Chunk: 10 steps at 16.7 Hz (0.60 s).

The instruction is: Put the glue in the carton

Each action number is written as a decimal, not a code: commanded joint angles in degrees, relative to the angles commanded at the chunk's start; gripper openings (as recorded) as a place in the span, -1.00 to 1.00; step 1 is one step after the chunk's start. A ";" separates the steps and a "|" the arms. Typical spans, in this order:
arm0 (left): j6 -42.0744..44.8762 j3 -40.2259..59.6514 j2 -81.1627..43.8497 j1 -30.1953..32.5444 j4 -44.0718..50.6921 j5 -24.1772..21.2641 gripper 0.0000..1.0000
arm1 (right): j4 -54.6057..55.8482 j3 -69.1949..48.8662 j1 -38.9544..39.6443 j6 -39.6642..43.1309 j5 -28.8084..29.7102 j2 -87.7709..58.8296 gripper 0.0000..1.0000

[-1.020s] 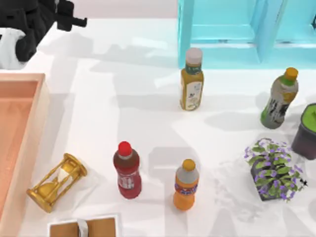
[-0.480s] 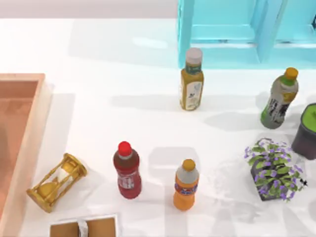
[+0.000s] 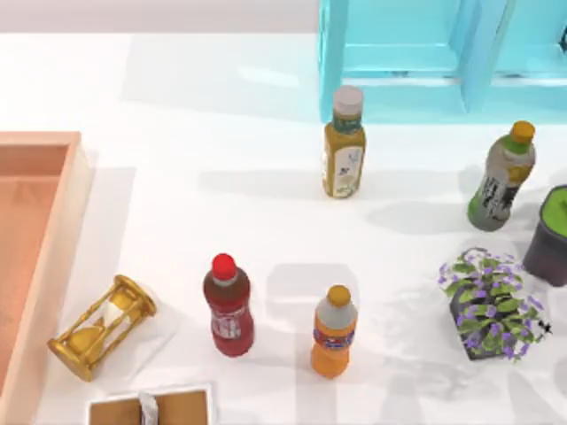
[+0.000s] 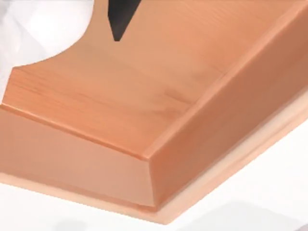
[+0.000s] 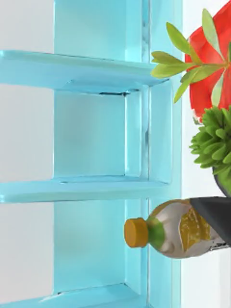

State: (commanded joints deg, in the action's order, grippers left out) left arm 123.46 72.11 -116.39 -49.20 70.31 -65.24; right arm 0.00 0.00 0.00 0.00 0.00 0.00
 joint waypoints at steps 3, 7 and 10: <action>9.56 -3.25 -2.23 -4.02 9.36 -6.75 -1.00 | 0.00 0.00 0.00 0.00 0.00 0.00 1.00; 13.70 -5.11 -3.37 -5.59 13.36 -9.89 -1.00 | 0.00 0.00 0.00 0.00 0.00 0.00 1.00; 13.70 -5.11 -3.37 -5.59 13.36 -9.89 -1.00 | 0.00 0.00 0.00 0.00 0.00 0.00 1.00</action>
State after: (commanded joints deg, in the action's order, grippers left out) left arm 137.16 67.00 -119.76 -54.79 83.67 -75.13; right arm 0.00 0.00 0.00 0.00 0.00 0.00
